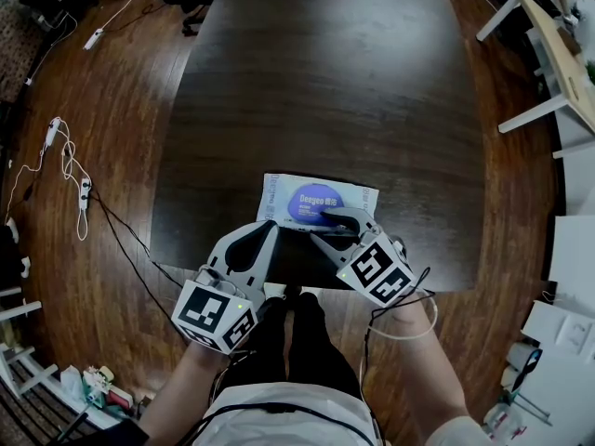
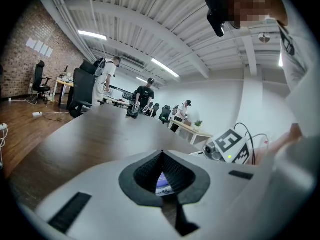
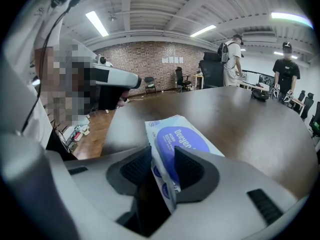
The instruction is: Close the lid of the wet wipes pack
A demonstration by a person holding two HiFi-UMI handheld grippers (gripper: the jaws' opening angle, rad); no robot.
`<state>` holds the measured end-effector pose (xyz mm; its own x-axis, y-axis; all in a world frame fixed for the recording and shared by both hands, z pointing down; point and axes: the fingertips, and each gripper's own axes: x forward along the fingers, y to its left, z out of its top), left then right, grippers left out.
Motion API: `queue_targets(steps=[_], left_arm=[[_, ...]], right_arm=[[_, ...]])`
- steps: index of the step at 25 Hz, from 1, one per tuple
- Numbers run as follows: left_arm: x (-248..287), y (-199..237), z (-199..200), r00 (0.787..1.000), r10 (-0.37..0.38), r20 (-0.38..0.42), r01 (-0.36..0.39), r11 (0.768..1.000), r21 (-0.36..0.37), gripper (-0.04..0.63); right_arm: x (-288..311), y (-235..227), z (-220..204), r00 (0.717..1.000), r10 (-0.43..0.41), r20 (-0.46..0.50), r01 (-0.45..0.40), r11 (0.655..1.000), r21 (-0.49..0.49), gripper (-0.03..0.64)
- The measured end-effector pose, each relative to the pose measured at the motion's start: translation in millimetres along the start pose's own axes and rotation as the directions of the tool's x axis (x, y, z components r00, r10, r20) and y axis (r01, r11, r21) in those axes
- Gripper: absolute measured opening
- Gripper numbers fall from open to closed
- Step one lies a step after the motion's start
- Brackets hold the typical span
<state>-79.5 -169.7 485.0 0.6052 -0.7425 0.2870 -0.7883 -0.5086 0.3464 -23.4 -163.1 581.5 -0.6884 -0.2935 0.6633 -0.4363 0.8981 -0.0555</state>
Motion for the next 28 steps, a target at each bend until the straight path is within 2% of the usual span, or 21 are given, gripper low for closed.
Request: queue_targets(steps=[3, 9, 18, 23, 28], left_arm=[[-1.9, 0.3, 6.0, 1.000, 0.012, -0.020, -0.012, 1.000, -0.005, 0.002], [-5.7, 2.1, 5.3, 1.000, 0.001, -0.003, -0.001, 1.000, -0.004, 0.002], [-19.7, -4.6, 25.9, 0.999, -0.030, 0.024, 0.029, 0.999, 0.042, 0.002], [-26.8, -20.2, 59.8, 0.997, -0.052, 0.052, 0.047, 0.995, 0.084, 0.002], [-31.2, -43.5, 92.8, 0.992, -0.084, 0.090, 0.073, 0.990, 0.117, 0.002]], right_arm=[[2.3, -0.6, -1.7, 1.000, -0.008, -0.020, 0.008, 1.000, -0.006, 0.126], [2.9, -0.8, -0.1, 0.999, -0.014, -0.029, 0.014, 1.000, -0.016, 0.126], [-26.6, 1.5, 31.0, 0.990, -0.086, 0.112, 0.079, 0.995, 0.069, 0.126], [-66.5, 2.3, 59.9, 0.965, -0.151, 0.215, 0.126, 0.984, 0.126, 0.126], [-124.0, 4.0, 96.5, 0.908, -0.248, 0.337, 0.194, 0.963, 0.185, 0.126]])
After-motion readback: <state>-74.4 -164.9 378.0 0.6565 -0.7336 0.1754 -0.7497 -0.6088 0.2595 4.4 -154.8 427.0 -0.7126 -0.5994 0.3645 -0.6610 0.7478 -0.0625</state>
